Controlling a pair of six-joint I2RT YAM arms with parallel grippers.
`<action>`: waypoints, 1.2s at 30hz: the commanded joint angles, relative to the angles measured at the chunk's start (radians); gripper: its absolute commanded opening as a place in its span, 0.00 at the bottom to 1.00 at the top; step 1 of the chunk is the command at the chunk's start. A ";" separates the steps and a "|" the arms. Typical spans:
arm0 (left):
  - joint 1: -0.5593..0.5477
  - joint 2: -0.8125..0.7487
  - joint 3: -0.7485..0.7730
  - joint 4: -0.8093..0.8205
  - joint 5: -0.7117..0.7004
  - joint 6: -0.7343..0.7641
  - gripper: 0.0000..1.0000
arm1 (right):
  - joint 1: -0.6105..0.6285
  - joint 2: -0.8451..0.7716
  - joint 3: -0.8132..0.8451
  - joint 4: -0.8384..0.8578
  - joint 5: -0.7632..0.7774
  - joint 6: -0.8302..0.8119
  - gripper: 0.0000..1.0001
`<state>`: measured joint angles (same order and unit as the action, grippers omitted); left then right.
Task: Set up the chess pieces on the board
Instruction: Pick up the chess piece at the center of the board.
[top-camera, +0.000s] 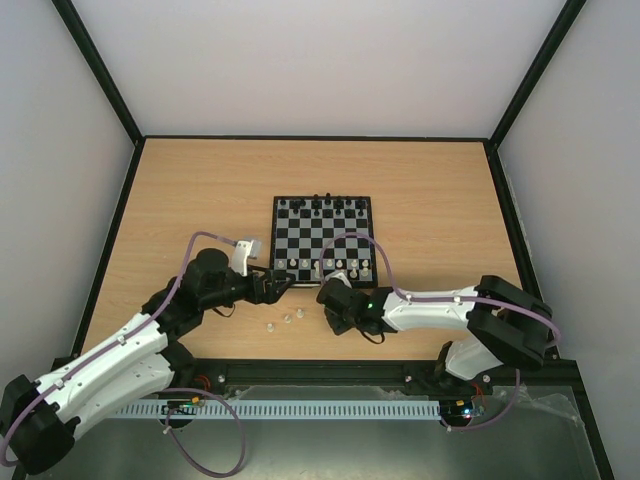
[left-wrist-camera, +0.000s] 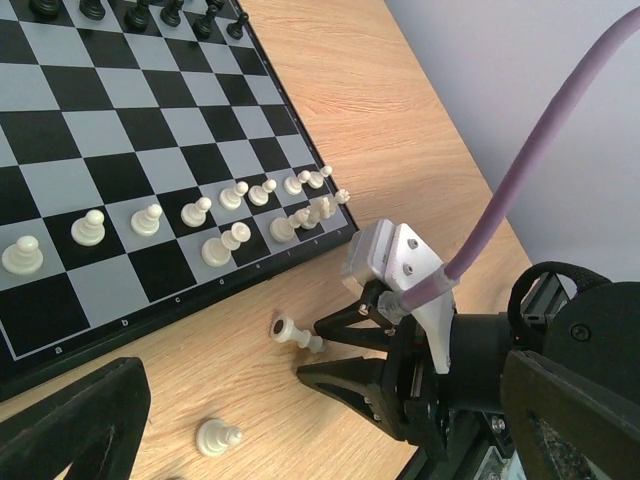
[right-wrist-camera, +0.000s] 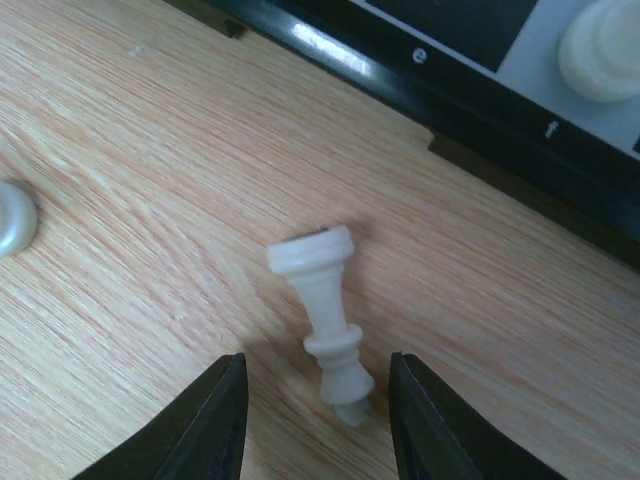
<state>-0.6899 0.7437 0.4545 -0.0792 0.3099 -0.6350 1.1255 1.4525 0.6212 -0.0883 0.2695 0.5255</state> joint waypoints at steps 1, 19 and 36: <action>0.010 0.007 -0.014 0.031 0.019 0.014 0.99 | -0.016 0.041 0.039 -0.016 0.003 -0.019 0.38; 0.016 0.003 -0.043 0.050 0.076 0.002 0.96 | -0.048 0.044 0.034 -0.020 -0.096 -0.024 0.05; 0.012 -0.043 -0.154 0.280 0.518 -0.079 0.79 | -0.048 -0.439 0.028 -0.053 -0.589 -0.077 0.04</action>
<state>-0.6792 0.7345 0.3237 0.1143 0.6994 -0.6941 1.0794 1.0393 0.6514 -0.1040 -0.1570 0.4683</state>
